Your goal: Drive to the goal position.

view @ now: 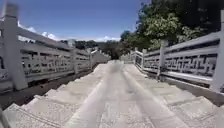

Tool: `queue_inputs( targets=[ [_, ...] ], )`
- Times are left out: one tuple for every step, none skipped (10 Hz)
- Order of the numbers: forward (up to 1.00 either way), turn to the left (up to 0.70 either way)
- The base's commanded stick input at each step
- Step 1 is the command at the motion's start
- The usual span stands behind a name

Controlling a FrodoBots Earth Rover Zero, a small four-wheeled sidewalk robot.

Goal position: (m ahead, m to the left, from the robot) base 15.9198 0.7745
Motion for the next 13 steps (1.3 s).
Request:
queue_inputs(
  targets=[
    [0.45, 0.0],
    [0.45, 0.0],
    [0.45, 0.0],
    [0.45, 0.0],
    [0.45, 0.0],
    [0.45, 0.0],
    [0.45, 0.0],
    [0.45, 0.0],
    [0.45, 0.0],
    [0.45, 0.0],
    [0.45, 0.0],
    [0.45, 0.0],
    [0.45, 0.0]
  ],
)
